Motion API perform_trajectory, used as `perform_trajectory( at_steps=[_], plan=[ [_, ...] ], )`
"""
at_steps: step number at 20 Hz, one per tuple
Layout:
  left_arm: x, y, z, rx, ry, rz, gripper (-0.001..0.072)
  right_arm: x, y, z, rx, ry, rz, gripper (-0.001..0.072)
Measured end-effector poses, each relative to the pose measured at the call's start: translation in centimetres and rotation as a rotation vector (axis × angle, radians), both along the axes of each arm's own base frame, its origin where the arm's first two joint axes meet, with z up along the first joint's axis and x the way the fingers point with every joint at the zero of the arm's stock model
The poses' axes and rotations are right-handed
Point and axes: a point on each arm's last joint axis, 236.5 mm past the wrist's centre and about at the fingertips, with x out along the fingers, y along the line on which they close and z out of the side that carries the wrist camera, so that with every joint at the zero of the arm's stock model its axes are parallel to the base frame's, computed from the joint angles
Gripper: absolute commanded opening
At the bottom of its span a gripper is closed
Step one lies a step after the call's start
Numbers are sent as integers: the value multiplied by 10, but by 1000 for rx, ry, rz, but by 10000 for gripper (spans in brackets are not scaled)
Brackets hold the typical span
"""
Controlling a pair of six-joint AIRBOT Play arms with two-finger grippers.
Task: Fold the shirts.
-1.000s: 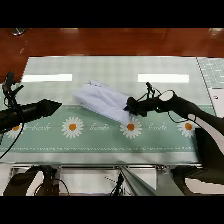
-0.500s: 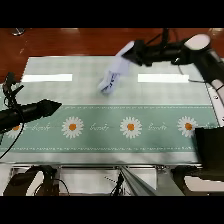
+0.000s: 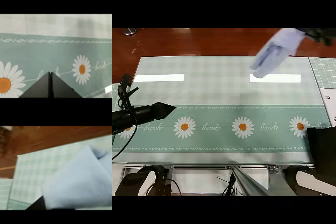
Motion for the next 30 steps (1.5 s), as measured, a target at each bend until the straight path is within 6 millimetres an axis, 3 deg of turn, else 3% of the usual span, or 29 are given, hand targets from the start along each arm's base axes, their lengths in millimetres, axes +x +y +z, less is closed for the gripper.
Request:
perform_trajectory(
  at_steps=[4, 11, 14, 17, 23, 24, 25, 26, 30],
  plan=[
    [-1, -1, 0, -1, 3, -4, 24, -53, -68, -20, -81, 150, -178, 22],
    [-2, -1, -1, -1, 6, -7, 24, -173, -155, -96, -109, 456, -528, 22],
    [-2, -1, -1, -1, 6, -7, 23, -227, -181, -122, -99, 575, -678, 23],
    [-2, -1, -1, -1, 6, -7, 23, -282, -204, -135, -119, 690, -861, 24],
    [-2, -1, -1, -1, 6, -7, 23, -383, -232, -134, -291, 908, -1202, 27],
    [-2, -1, -1, -1, 6, -7, 24, -396, -234, -132, -316, 936, -1244, 133],
    [-2, -1, -1, -1, 6, -7, 23, -404, -236, -131, -332, 954, -1273, 471],
    [-1, -1, -1, -1, 5, -6, 23, -411, -238, -130, -349, 974, -1294, 624],
    [7, 4, 2, 5, -22, 25, 23, -428, -246, -127, -394, 1017, -1349, 615]
  ],
)
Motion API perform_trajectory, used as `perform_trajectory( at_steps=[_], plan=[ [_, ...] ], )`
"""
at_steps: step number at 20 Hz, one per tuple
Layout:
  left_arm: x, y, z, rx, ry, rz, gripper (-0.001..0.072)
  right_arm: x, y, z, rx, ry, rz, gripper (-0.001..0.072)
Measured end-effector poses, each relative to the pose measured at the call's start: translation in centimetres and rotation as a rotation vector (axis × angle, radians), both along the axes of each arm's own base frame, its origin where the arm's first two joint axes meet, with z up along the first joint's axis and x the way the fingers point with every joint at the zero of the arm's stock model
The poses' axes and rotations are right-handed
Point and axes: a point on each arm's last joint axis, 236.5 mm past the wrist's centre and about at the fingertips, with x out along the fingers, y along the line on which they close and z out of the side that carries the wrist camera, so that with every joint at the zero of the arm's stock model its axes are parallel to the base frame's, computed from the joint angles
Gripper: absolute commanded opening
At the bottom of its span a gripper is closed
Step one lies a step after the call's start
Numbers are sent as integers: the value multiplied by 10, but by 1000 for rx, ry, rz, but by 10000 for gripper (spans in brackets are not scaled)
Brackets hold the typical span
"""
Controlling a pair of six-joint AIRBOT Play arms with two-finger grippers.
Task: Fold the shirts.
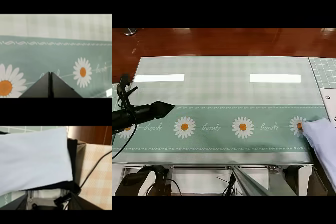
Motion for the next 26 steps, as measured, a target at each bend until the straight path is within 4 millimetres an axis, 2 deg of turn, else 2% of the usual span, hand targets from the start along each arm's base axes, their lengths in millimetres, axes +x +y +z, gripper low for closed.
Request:
perform_trajectory(
  at_steps=[1, 2, 3, 4, 5, 7, 9, 11, 13, 14, 15, 16, 18, 20, 22, 24, 26],
  plan=[
    [3, 2, 1, 3, -11, 13, 23, 2, -3, 0, -6, -1, 7, 593],
    [7, 5, 3, 5, -24, 27, 23, 7, -7, 0, -14, -6, 39, 382],
    [11, 7, 5, 8, -39, 43, 23, 18, -11, -1, -16, -22, 90, 100],
    [15, 9, 8, 8, -51, 55, 23, 37, -14, -1, -17, -60, 168, 25],
    [20, 10, 11, 5, -62, 65, 23, 61, -16, 1, -25, -111, 253, 25],
    [35, 11, 29, -10, -95, 75, 23, 133, -11, 11, -48, -280, 470, 24],
    [55, 7, 61, -31, -152, 51, 23, 219, 19, 33, -64, -500, 713, 24],
    [74, -7, 103, -30, -240, -19, 22, 298, 76, 59, -59, -708, 951, 24],
    [88, -26, 136, -9, -325, -98, 21, 349, 140, 71, -28, -830, 1140, 24],
    [94, -37, 145, 11, -356, -133, 22, 365, 170, 67, -5, -843, 1221, 24],
    [95, -48, 142, 37, -355, -176, 22, 377, 195, 56, 17, -820, 1297, 25],
    [96, -57, 131, 74, -332, -209, 22, 385, 219, 37, 48, -766, 1366, 24],
    [99, -66, 88, 175, -228, -245, 23, 392, 246, -13, 105, -601, 1455, 24],
    [103, -61, 41, 276, -114, -244, 23, 391, 252, -65, 153, -414, 1486, 25],
    [106, -51, 10, 343, -32, -234, 23, 388, 247, -104, 188, -274, 1469, 24],
    [107, -42, -7, 383, 16, -223, 23, 386, 242, -126, 200, -192, 1449, 25],
    [109, -35, -15, 404, 38, -210, 23, 384, 237, -136, 200, -147, 1439, 25]
  ],
)
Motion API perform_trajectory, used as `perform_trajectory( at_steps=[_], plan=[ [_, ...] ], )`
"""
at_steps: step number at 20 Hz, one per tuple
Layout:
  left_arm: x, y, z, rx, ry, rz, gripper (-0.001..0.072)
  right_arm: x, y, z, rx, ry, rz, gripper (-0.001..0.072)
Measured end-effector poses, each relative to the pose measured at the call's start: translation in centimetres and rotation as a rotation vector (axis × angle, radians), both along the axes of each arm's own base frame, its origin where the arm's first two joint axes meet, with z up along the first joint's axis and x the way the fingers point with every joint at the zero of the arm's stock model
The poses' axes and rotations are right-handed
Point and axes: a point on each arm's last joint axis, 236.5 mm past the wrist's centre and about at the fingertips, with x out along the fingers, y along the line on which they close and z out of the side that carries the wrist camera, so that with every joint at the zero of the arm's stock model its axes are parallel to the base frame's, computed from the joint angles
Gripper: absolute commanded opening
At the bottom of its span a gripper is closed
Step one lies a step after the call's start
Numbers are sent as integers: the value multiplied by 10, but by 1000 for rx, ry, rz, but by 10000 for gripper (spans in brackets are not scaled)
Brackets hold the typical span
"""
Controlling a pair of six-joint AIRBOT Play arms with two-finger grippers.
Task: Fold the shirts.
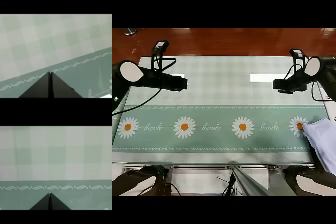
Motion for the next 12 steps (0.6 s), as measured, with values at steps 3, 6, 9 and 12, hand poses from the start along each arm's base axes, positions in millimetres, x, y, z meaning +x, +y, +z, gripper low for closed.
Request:
perform_trajectory(
  at_steps=[3, 6, 9, 12],
  plan=[
    [1, 5, -7, 20, 14, 10, 23, -7, -6, -8, -33, 47, -4, 25],
    [1, 7, -10, 30, 21, 15, 24, -11, -9, -12, -48, 70, -7, 25],
    [1, 8, -10, 33, 23, 17, 23, -13, -10, -13, -53, 80, -9, 25],
    [1, 9, -11, 35, 23, 17, 23, -14, -11, -14, -57, 85, -9, 25]
  ],
)
